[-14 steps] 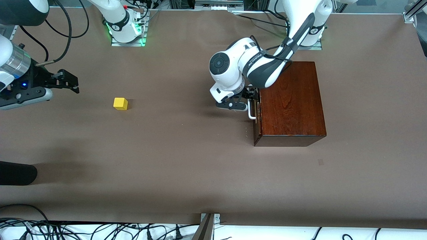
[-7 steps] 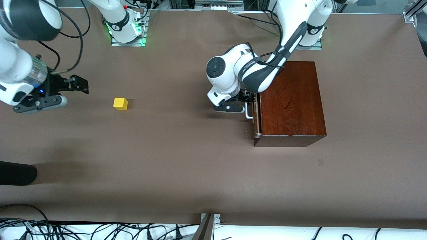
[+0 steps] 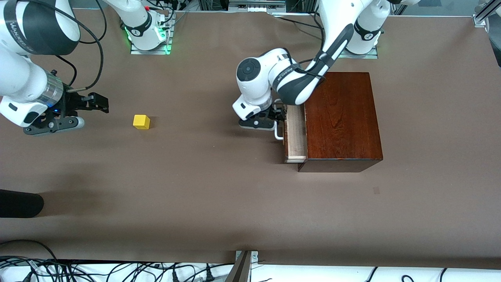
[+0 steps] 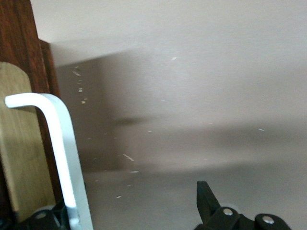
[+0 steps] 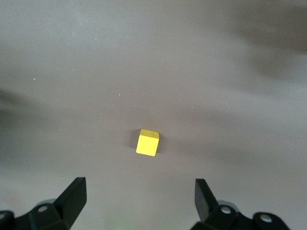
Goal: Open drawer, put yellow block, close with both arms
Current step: 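Pull the drawer open with the left gripper while the right gripper grasps the cube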
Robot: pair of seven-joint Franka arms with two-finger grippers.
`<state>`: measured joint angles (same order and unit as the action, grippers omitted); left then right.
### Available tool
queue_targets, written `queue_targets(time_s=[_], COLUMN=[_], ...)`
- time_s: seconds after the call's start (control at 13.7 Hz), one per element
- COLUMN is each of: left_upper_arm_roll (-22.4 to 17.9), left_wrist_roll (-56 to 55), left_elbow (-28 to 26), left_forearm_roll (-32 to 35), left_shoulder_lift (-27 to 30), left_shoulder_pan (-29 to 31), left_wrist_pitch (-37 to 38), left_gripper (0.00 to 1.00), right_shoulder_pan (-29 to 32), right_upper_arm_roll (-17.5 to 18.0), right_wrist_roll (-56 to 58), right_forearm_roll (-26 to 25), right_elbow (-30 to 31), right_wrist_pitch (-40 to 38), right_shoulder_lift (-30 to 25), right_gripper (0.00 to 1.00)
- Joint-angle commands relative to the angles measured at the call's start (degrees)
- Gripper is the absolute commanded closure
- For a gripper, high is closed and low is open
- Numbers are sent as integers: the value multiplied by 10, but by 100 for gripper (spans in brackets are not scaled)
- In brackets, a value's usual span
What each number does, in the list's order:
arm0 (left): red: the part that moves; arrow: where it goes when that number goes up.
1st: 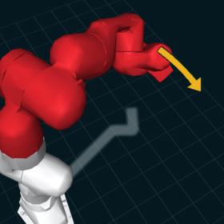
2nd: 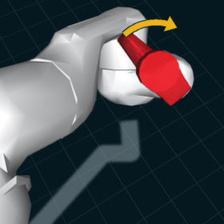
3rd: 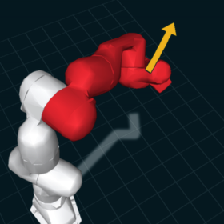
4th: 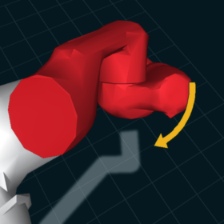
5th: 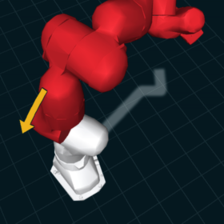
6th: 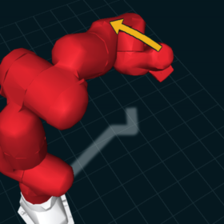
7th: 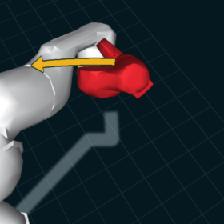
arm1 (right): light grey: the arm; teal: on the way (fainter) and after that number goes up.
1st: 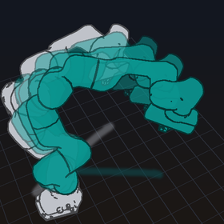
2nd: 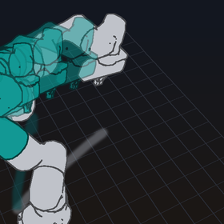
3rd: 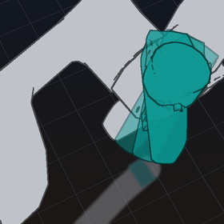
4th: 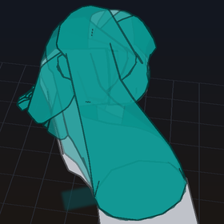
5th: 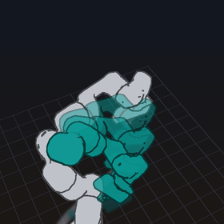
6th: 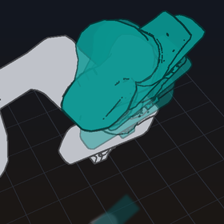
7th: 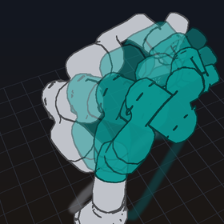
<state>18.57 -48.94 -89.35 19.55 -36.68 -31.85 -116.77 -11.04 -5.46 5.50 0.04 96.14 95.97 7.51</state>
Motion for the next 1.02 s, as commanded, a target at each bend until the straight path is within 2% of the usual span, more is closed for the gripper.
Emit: queue_targets(time_s=[0.0,0.22,0.44,0.51,0.8,0.95], left_upper_arm_roll=[3,1,-2,-2,-2,-2], left_wrist_roll=[-6,-6,-5,-7,-8,-4], left_elbow=[40,74,76,76,78,81], left_forearm_roll=[-40,-40,-36,-38,-38,-29], left_shoulder_lift=[-42,-70,-57,-54,-46,-35], left_shoulder_pan=[-30,-48,-32,-24,-22,-23], left_wrist_pitch=[-54,-54,-48,-48,-43,41], left_gripper=[0,0,0,0,0,0], right_shoulder_pan=[1,1,1,1,1,1], right_upper_arm_roll=[2,3,3,3,3,3], right_wrist_roll=[-20,-38,-51,-51,-52,-52], right_forearm_roll=[0,1,3,4,7,8], right_elbow=[133,229,325,346,381,411], right_wrist_pitch=[95,195,328,363,422,459], right_shoulder_lift=[-56,-63,-51,-43,-1,14], right_gripper=[0,0,0,0,0,0])
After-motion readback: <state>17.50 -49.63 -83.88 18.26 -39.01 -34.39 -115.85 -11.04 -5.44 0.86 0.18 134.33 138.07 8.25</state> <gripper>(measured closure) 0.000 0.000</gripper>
